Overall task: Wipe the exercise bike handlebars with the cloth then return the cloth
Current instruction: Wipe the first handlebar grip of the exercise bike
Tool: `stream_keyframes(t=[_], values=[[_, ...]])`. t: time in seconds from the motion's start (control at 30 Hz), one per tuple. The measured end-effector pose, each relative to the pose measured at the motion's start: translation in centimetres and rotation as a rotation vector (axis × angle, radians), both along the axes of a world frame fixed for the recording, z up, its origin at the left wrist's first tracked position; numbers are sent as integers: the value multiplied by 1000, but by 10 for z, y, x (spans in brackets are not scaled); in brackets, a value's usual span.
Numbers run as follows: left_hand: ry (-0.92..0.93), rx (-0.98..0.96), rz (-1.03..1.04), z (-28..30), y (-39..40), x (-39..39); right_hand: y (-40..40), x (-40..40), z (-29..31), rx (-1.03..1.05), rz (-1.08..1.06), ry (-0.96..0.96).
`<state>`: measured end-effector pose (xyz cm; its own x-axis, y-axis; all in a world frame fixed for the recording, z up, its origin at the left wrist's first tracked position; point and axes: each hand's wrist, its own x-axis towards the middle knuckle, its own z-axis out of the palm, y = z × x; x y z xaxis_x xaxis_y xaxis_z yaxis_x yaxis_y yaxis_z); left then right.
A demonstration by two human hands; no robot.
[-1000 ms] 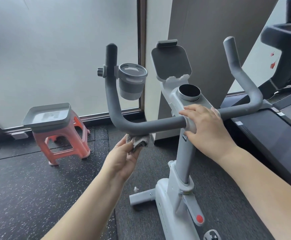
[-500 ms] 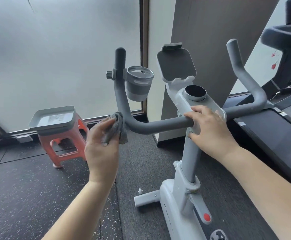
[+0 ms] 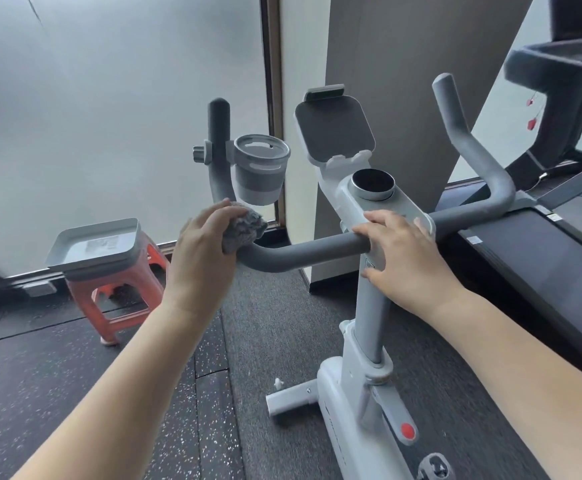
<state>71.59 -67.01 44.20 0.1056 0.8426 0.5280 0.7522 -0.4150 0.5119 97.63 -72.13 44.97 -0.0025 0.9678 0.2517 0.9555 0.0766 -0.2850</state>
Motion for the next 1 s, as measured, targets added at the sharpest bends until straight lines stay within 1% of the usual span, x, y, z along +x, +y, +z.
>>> stream_keyframes(t=[0.1,0.3,0.47,0.63,0.7,0.87,1.0], values=[[55,59,2,-5,-16,7,0,1,-1,9,8,7],[62,67,-19,-9,-31,31,2,6,0,34,36,20],[86,42,-88,-2,-32,72,5,15,0,31,56,59],[126,58,-213,5,-18,126,7,19,-2,55,72,91],[133,65,-247,6,-16,136,7,21,-1,61,70,117],[166,69,-316,6,-14,111,9,24,-1,43,81,99],[205,28,-261,8,-21,79,9,25,-1,43,87,95]])
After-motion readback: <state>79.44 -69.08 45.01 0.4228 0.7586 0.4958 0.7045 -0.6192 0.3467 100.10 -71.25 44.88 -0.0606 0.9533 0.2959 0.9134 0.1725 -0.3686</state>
